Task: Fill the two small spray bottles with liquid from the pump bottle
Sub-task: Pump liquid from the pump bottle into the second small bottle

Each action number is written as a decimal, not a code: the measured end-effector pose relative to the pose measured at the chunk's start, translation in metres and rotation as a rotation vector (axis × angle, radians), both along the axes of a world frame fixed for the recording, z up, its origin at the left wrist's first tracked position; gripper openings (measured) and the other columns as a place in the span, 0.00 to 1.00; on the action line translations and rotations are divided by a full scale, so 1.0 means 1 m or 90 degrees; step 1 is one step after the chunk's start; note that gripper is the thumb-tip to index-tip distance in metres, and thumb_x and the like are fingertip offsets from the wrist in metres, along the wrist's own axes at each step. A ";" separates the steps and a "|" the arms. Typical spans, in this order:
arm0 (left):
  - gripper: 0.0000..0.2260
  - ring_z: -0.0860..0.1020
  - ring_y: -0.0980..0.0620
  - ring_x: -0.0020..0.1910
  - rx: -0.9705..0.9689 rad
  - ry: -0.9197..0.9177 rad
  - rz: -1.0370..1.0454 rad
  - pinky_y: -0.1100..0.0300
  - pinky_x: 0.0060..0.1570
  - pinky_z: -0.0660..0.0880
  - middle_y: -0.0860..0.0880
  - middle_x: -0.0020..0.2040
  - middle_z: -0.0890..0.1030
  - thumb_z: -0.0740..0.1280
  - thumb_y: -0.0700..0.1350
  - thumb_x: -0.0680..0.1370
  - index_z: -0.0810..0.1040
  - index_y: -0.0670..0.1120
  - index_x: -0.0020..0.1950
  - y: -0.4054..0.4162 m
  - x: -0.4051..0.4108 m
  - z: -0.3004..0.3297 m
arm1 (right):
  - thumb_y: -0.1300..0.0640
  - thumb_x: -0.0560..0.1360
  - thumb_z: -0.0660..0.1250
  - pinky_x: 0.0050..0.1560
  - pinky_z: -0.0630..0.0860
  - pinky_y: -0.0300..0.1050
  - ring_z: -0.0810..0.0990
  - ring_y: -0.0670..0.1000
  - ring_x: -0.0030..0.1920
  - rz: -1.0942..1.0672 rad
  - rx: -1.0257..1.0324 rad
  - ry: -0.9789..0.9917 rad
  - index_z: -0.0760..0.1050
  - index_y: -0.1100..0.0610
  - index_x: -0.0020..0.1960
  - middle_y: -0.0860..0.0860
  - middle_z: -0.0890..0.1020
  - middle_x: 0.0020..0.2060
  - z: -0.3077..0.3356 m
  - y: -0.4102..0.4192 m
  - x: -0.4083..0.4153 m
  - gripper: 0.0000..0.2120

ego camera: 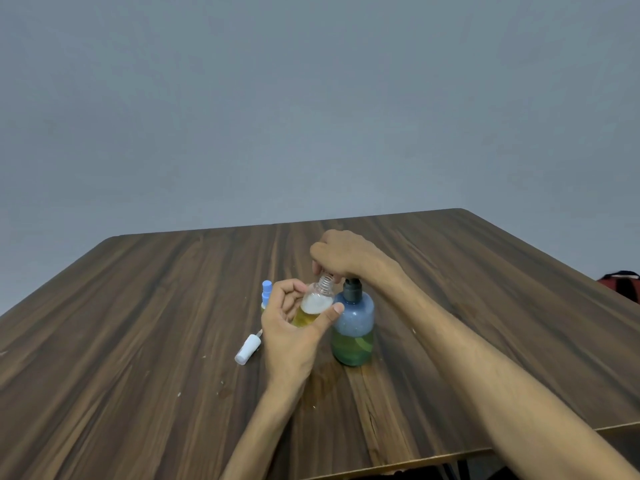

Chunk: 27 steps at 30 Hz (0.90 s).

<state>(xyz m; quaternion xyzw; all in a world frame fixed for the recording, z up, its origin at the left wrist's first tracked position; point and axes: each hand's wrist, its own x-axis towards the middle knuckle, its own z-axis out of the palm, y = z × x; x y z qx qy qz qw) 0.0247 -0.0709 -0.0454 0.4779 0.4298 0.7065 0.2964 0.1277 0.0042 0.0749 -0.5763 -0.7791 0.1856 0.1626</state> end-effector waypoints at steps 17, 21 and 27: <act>0.25 0.86 0.52 0.48 0.002 -0.017 -0.023 0.61 0.49 0.82 0.48 0.47 0.87 0.84 0.44 0.62 0.78 0.43 0.54 -0.003 0.001 0.004 | 0.53 0.76 0.57 0.46 0.78 0.50 0.84 0.56 0.44 -0.010 0.036 0.003 0.83 0.59 0.46 0.53 0.86 0.42 -0.003 -0.001 0.001 0.17; 0.25 0.87 0.53 0.48 0.003 -0.016 -0.021 0.62 0.49 0.82 0.50 0.47 0.87 0.83 0.44 0.62 0.78 0.42 0.54 -0.002 0.002 0.005 | 0.54 0.77 0.57 0.40 0.72 0.47 0.80 0.54 0.41 -0.016 0.018 -0.007 0.84 0.59 0.48 0.53 0.84 0.42 -0.003 -0.002 0.001 0.17; 0.23 0.86 0.53 0.49 0.002 -0.012 -0.012 0.61 0.51 0.82 0.50 0.48 0.88 0.84 0.40 0.64 0.77 0.43 0.54 -0.001 0.000 0.002 | 0.54 0.78 0.57 0.35 0.65 0.46 0.75 0.51 0.36 -0.025 0.080 -0.011 0.77 0.58 0.39 0.51 0.80 0.36 0.001 -0.003 0.002 0.15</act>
